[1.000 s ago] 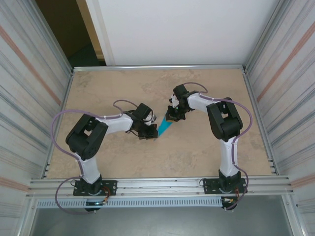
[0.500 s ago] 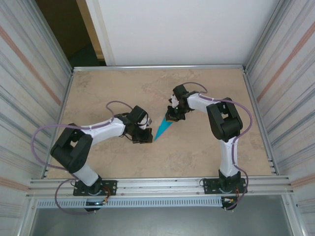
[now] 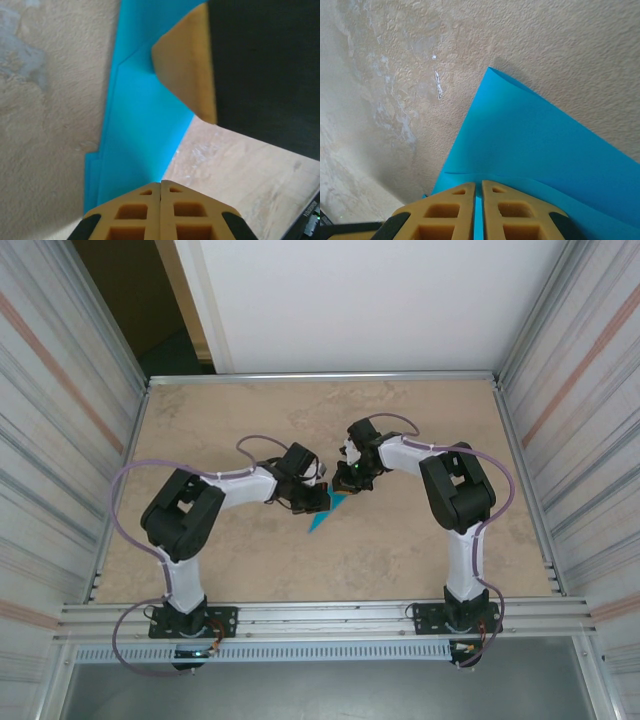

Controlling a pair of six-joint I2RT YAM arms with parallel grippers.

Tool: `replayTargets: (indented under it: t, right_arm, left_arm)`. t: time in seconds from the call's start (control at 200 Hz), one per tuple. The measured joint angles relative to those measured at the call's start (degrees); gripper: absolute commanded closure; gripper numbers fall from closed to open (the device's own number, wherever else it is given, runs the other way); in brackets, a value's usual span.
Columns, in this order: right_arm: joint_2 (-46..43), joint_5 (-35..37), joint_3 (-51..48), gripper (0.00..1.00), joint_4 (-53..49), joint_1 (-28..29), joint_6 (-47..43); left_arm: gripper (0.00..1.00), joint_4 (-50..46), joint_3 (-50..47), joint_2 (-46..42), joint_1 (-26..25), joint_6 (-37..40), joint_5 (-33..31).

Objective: Fold a paper plane with a square sheet of paper (pick it up from the middle)
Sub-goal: Fold the wing for the fifth time at the center of the table.

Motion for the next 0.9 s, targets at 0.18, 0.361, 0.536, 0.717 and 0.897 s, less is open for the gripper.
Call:
replayTargets:
  t: [0.18,0.361,0.536,0.717,0.897]
  right_arm:
    - [-0.92,-1.01,-0.61,0.83,0.35,-0.48,-0.09]
    - [-7.37,-2.08,-5.46,0.83,3.69,-2.29,-0.87]
    - [-9.55,-2.12,-9.33,0.84,6.51,-3.39,-2.08]
    - [-7.74,-2.54,-9.66,0.85,7.61,-3.39,-2.78]
    - [-3.8,-2.58,-7.82,0.86,7.5,-3.63,-3.28]
  left_arm:
    - [0.96,-0.33,0.28,1.51,0.02,-0.02,-1.11]
    - [0.97,-0.31,0.28,1.49,0.02,-0.07,-1.77]
    - [0.97,-0.33,0.28,1.49,0.02,-0.28,-1.92]
    - [0.97,-0.35,0.28,1.49,0.02,-0.9,-1.95]
    - [0.97,-0.46,0.28,1.49,0.02,-1.11,-1.92]
